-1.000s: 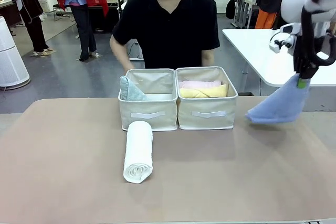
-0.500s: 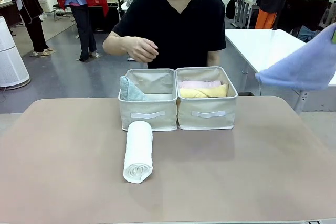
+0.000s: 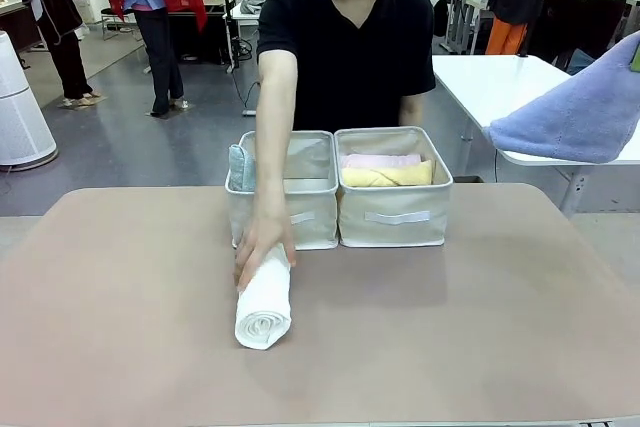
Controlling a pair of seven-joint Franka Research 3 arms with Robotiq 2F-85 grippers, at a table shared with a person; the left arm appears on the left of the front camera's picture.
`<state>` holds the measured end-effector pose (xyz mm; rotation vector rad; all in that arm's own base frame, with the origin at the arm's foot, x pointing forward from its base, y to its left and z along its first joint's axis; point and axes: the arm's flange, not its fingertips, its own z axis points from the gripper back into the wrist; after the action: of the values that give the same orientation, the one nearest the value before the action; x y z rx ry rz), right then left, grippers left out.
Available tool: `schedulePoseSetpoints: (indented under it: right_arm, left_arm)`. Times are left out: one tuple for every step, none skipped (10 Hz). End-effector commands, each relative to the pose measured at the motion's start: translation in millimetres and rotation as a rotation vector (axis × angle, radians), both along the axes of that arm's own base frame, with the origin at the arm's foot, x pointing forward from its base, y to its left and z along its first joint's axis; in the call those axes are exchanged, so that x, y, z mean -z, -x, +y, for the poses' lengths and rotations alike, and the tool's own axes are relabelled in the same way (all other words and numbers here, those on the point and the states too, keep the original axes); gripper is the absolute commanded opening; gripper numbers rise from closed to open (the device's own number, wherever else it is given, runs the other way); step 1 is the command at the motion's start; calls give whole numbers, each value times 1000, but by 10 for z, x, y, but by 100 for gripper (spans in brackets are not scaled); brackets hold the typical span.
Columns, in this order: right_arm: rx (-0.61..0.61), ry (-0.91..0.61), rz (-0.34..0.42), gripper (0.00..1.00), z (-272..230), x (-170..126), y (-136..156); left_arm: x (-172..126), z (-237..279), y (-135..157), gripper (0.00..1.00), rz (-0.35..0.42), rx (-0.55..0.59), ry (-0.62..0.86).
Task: Sort the towels based on their folding style.
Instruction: Pick up another triangle-folded towel from the table and place it in the left Fabric basket.
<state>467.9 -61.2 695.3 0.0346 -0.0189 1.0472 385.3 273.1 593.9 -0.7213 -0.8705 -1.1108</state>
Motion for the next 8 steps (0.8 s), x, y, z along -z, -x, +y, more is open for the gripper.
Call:
schedulePoseSetpoints:
  right_arm:
    - [-18,10,-4,0,-21,13,15]
    - [0,0,0,17,0,0,0]
    - [-32,29,-39,17,261,-60,-20]
    - [-40,56,-56,17,498,-160,-71]
    - [-38,50,-53,17,701,-282,-187]
    - [-60,38,-47,17,904,-354,-232]
    - [-70,76,-35,17,1001,-350,-214]
    - [-19,121,-34,17,720,-395,-2]
  left_arm:
    - [-6,14,25,100,-17,14,3]
    - [-6,14,25,100,-17,14,3]
    - [-6,14,25,100,-17,14,3]
    - [-6,14,25,100,-17,14,3]
    - [-6,14,25,100,-17,14,3]
    - [-6,14,25,100,-17,14,3]
    - [-6,14,25,100,-17,14,3]
    - [-6,14,25,100,-17,14,3]
